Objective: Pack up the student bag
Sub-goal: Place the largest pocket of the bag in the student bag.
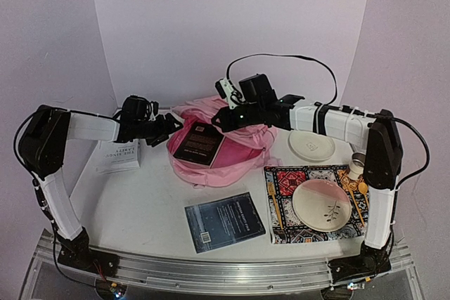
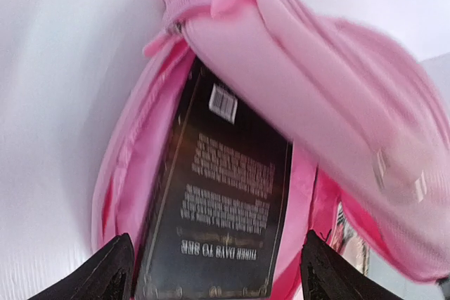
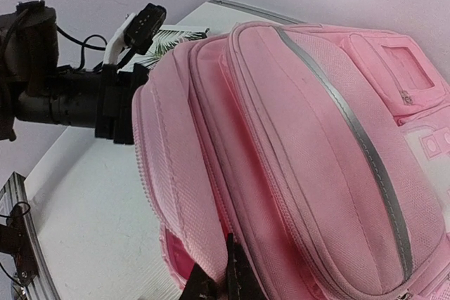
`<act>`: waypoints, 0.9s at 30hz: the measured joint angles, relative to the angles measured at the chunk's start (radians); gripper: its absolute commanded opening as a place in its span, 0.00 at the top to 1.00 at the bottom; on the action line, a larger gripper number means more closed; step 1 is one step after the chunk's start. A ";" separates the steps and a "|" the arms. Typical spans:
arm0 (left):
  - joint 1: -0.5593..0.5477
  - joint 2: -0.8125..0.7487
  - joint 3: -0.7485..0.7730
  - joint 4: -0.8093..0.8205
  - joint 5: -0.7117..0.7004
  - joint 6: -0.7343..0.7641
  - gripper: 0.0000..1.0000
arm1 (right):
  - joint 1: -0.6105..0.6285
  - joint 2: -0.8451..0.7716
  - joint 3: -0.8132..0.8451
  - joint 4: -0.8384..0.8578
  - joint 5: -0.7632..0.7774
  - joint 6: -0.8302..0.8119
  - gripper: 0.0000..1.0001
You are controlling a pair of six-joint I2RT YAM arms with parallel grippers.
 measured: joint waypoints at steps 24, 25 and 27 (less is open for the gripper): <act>-0.165 -0.495 -0.400 -0.391 -0.093 0.043 0.12 | 0.010 0.069 -0.085 0.017 0.002 -0.013 0.89; -0.167 -0.501 -0.406 -0.397 -0.088 0.039 0.12 | 0.010 0.075 -0.088 0.017 -0.004 -0.010 0.86; -0.171 -0.511 -0.416 -0.408 -0.073 0.029 0.12 | 0.010 0.080 -0.095 0.017 -0.012 0.000 0.80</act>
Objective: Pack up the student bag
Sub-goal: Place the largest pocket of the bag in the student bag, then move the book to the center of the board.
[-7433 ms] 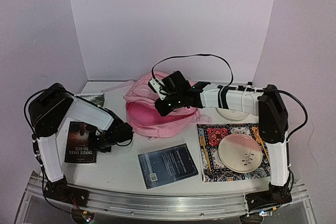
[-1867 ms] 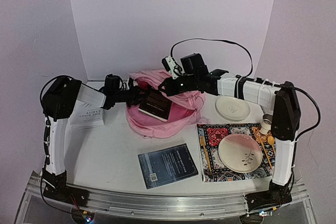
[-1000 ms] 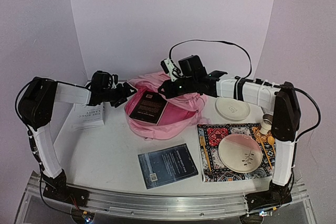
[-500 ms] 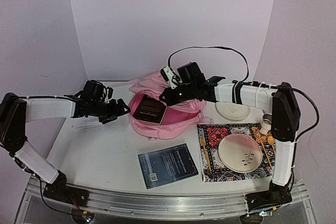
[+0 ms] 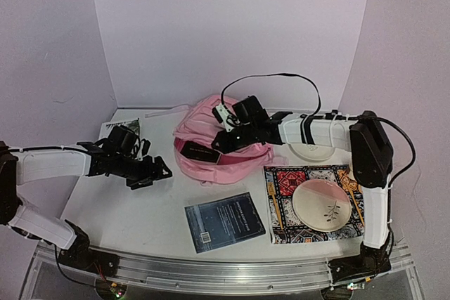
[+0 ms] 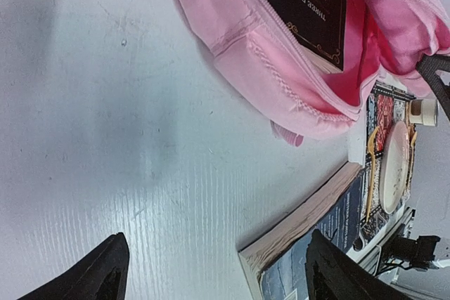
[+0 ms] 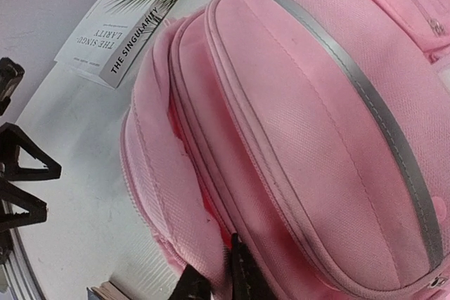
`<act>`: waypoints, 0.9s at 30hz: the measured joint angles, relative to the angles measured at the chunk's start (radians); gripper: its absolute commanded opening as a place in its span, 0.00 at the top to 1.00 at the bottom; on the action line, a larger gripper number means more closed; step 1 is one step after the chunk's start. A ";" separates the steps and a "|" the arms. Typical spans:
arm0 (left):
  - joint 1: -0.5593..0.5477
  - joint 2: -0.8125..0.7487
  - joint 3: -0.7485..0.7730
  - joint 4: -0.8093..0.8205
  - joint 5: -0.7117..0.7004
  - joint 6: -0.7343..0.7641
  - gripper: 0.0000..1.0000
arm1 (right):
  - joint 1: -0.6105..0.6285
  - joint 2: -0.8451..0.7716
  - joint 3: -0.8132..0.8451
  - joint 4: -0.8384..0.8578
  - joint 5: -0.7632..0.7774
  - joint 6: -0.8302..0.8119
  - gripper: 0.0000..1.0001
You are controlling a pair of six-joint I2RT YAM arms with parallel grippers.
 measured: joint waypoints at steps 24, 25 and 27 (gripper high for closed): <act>-0.178 -0.003 -0.065 -0.010 0.191 -0.277 0.14 | -0.006 -0.372 -0.442 -0.122 -0.046 0.175 0.42; -0.192 0.002 -0.065 -0.005 0.191 -0.287 0.15 | -0.006 -0.387 -0.478 -0.133 -0.052 0.193 0.42; -0.216 0.015 -0.065 0.000 0.191 -0.302 0.18 | -0.006 -0.409 -0.536 -0.151 -0.060 0.220 0.42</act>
